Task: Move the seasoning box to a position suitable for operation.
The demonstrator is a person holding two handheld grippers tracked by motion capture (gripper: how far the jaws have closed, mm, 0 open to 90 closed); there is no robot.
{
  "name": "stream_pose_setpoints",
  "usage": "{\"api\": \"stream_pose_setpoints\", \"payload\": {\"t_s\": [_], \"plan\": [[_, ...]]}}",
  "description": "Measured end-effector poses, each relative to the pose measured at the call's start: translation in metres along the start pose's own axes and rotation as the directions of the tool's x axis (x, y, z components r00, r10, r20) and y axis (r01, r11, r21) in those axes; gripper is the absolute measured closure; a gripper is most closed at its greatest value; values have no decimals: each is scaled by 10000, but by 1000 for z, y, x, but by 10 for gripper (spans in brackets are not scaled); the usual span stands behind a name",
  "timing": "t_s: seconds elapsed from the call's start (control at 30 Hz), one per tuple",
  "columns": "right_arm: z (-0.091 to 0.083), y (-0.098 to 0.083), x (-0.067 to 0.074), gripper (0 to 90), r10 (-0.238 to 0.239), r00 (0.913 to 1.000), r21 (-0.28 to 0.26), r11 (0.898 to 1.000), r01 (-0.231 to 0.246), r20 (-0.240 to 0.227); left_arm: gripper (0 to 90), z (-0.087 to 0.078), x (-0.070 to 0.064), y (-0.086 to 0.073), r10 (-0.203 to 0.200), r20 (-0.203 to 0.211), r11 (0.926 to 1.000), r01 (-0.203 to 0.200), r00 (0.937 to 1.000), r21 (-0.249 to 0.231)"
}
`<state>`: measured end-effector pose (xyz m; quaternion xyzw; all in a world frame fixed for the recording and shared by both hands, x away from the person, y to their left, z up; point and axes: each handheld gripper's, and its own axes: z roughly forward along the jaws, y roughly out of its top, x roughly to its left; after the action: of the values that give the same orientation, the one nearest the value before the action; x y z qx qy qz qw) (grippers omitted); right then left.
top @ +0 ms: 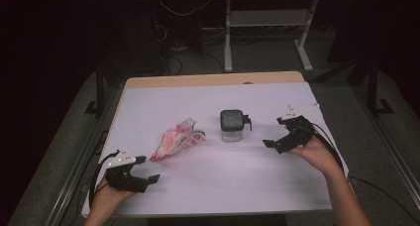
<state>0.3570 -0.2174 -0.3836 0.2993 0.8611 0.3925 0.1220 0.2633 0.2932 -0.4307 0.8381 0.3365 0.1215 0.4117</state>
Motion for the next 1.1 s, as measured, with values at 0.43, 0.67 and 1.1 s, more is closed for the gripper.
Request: {"api": "stream_pose_setpoints", "payload": {"t_s": [0.43,0.67,1.1], "plan": [[20,53,0,2,-1416,9879,1003,9840,1475,-640,125,0,-1,1,-14,149,10000,14,9999,-24],[32,82,0,2,-2019,9718,1351,9666,2178,-1222,125,0,0,1,-15,222,10000,16,9998,-54],[65,119,6,2,-3059,9333,2168,9139,3432,-1881,125,-1,-1,1,30,263,10000,-28,9997,-54]]}}
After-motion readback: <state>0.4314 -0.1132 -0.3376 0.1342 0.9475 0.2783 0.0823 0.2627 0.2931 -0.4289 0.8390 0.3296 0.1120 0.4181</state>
